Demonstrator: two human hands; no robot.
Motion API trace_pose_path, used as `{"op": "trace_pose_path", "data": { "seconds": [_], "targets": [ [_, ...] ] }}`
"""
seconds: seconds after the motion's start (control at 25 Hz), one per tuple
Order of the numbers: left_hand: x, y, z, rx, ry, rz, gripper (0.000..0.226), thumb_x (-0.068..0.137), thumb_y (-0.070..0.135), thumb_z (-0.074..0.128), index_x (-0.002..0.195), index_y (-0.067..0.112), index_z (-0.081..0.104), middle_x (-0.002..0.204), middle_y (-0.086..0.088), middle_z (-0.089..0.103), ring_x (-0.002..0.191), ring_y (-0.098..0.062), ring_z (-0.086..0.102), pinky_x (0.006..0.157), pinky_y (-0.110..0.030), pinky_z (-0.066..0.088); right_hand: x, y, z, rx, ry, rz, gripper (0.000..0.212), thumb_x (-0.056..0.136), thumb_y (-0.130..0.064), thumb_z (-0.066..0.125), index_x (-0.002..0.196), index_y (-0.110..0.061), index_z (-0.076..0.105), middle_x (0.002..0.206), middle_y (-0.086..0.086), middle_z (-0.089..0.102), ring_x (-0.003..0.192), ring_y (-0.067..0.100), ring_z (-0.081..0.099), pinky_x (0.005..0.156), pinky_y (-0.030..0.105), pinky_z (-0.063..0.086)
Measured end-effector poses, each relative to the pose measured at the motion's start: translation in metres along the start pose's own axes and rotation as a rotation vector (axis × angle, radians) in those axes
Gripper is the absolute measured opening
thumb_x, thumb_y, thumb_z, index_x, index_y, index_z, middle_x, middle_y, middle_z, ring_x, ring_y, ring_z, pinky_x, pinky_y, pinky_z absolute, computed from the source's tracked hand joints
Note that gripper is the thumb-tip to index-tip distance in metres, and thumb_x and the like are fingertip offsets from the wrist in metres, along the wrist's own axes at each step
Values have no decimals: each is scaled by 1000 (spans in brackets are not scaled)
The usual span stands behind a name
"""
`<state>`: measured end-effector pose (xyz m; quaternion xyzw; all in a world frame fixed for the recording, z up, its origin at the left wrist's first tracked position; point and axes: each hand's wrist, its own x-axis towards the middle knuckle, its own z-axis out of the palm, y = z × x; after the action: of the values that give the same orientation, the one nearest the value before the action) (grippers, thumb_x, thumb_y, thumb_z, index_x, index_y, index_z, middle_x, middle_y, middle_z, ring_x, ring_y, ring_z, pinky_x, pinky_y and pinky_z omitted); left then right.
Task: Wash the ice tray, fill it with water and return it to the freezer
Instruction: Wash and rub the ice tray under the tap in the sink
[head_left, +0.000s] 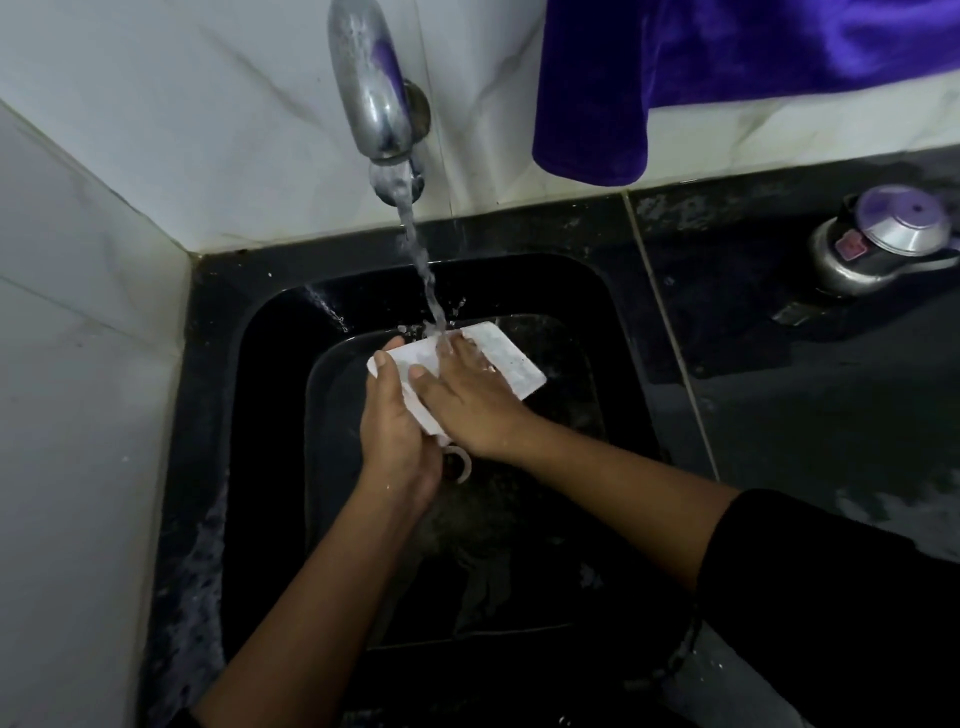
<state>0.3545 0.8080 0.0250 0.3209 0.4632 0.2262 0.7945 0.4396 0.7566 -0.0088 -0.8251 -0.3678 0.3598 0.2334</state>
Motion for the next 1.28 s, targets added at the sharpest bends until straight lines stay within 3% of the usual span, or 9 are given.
{"op": "trace_pose_path", "data": {
  "seconds": [0.16,0.24,0.36,0.52,0.72,0.88,1.04,1.2,1.28],
  "targets": [
    [-9,-12,0,59,-69,-30,48,107,48,47,144,20,58,133,-12,72,120,-31,71,103,-52,56,22,38,-26,11,72,289,72,109,-52,31,166,-11,13,171,22,10,159,36,9,128,46,9],
    [-7,-9,2,41,-53,-27,48,107,48,47,144,20,59,133,-14,71,117,-29,72,101,-50,57,6,23,-17,79,11,233,72,109,-55,28,166,-13,15,172,20,11,159,33,11,129,45,10],
    [-4,-4,1,25,-24,-14,46,109,47,44,144,22,58,135,-13,71,111,-25,73,94,-45,59,-12,8,-3,83,-12,50,74,109,-53,28,166,-14,1,174,10,-7,161,26,-7,129,44,0],
    [-13,-18,-3,136,-63,-52,57,104,56,45,148,21,57,134,-14,71,117,-34,72,102,-54,53,19,41,-21,-39,24,268,65,110,-43,30,166,-17,9,172,22,4,159,38,4,128,53,8],
    [-12,-5,-3,19,-46,-27,45,108,48,44,144,24,59,130,-9,74,110,-25,75,78,-39,63,7,24,-1,-97,-14,78,69,108,-45,34,165,-12,11,171,22,3,158,40,2,127,56,9],
    [-21,-13,-2,108,-83,-10,44,108,50,43,144,28,58,126,-7,76,109,-26,76,76,-38,62,12,36,-28,-272,-40,226,61,107,-36,42,161,-19,20,164,31,13,153,49,11,124,59,18],
    [-10,2,-3,-1,-16,17,42,109,47,45,142,25,59,132,-10,73,110,-24,75,86,-41,62,4,8,2,-1,-16,28,77,104,-58,22,165,-12,14,174,13,-1,160,28,-4,129,53,4],
    [-20,-1,-8,85,-40,27,44,108,48,42,142,26,57,124,-2,77,111,-24,75,86,-44,62,31,39,-24,83,97,372,76,107,-57,25,160,-2,23,169,21,18,156,37,15,125,54,15],
    [-12,2,-11,25,7,36,44,110,46,41,143,23,57,124,-3,77,114,-24,74,90,-41,61,16,21,-16,122,111,326,74,108,-55,31,158,0,27,165,24,24,153,41,21,124,53,20]
  ]
}}
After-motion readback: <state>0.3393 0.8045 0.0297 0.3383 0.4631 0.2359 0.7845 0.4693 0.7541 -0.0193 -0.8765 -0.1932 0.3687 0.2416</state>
